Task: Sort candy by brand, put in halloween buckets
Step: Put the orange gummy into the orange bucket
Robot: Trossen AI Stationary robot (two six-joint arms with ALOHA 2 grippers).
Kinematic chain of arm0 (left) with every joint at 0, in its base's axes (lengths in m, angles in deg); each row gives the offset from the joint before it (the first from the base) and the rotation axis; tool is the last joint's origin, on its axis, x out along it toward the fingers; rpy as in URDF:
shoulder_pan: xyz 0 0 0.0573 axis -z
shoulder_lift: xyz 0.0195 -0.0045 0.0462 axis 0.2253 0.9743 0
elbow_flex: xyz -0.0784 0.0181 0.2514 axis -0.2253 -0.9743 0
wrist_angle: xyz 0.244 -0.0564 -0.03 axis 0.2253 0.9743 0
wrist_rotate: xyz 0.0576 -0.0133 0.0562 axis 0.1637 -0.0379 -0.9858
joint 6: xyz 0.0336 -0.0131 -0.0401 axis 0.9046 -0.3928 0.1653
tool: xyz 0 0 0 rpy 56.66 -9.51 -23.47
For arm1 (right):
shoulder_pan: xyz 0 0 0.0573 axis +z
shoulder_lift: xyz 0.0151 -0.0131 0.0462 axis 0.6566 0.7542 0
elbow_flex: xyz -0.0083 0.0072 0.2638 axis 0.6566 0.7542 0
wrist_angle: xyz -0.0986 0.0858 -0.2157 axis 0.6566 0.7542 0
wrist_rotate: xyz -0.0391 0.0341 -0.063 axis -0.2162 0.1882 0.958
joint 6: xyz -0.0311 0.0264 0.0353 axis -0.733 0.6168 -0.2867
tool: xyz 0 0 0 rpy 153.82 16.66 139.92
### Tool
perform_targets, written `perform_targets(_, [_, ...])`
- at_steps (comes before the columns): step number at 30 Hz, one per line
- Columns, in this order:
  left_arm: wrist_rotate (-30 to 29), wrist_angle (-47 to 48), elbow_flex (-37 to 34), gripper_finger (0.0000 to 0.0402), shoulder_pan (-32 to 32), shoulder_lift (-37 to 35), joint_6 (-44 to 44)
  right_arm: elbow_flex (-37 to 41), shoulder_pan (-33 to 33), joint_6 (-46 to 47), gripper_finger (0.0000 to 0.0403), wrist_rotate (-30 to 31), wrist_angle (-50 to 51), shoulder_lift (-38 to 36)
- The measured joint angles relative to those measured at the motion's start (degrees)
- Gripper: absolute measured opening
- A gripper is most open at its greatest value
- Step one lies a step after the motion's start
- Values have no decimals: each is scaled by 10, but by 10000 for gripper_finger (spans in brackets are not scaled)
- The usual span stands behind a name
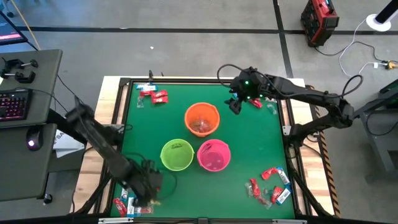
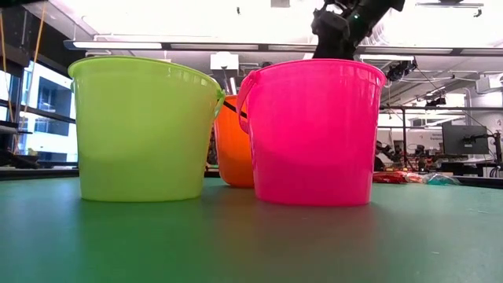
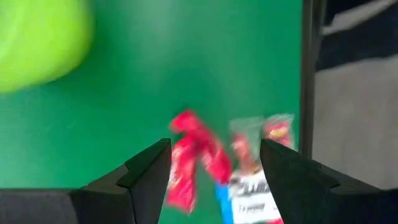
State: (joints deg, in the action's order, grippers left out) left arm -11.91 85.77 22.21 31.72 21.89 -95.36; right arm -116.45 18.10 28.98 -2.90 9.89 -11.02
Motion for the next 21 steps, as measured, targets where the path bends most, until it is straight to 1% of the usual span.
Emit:
perform_targets(3, [42, -83, 0, 236, 9, 45, 35, 0, -3, 0, 281, 0, 6, 0])
perform_targets(4, [54, -98, 0, 236, 13, 56, 44, 0, -3, 0, 281, -1, 9, 0])
perform_targets(9, [62, -89, 0, 236, 25, 90, 23, 0, -3, 0, 281, -1, 26, 0])
perform_targets(11, [62, -110, 0, 236, 27, 94, 12, 0, -3, 0, 281, -2, 32, 0])
perform_targets(14, [61, -130, 0, 236, 38, 103, 22, 0, -3, 0, 281, -2, 33, 0])
perform_targets(21, [60, -102, 0, 236, 44, 137, 16, 0, -3, 0, 281, -2, 33, 0])
